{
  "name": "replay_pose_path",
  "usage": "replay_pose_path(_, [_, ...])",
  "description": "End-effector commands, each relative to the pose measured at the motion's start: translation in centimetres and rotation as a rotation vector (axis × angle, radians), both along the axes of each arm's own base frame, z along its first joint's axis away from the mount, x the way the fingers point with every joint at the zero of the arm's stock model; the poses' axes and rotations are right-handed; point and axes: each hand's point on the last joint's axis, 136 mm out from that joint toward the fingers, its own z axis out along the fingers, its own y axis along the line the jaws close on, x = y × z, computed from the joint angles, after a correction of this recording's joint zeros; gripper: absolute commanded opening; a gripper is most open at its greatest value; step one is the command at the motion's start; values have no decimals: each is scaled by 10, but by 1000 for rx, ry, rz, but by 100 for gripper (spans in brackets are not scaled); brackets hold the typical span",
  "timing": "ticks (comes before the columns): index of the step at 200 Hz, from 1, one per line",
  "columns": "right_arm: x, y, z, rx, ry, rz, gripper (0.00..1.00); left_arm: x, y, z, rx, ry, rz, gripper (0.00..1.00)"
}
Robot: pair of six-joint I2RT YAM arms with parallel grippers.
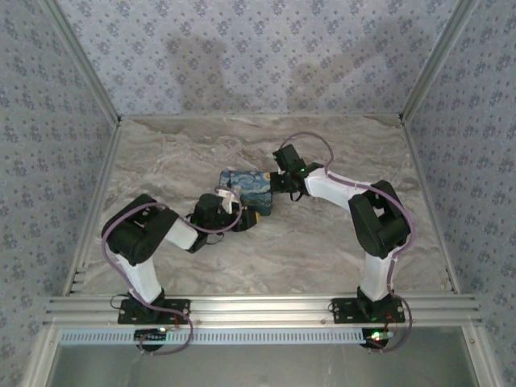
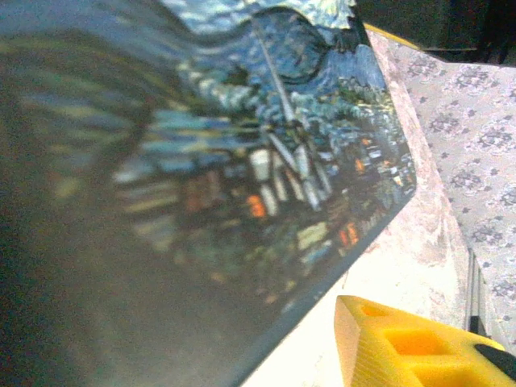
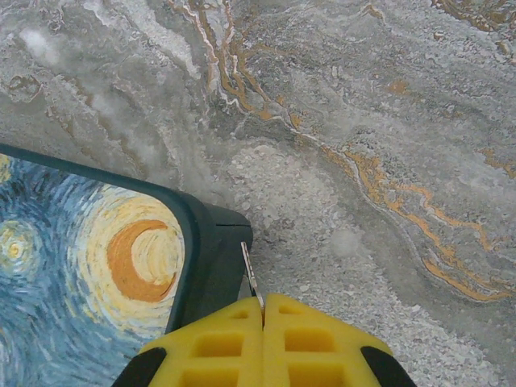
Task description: Unlock the padlock with the key
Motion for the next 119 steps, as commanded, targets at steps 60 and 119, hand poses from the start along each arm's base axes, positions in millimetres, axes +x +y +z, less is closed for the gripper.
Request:
replay_pose_path(60, [-10, 7, -2, 20, 16, 13, 0, -3, 11, -12, 13, 15, 54, 53])
replay_pose_path(119, [-11, 7, -4, 22, 19, 16, 0, -3, 24, -11, 10, 20, 78, 43])
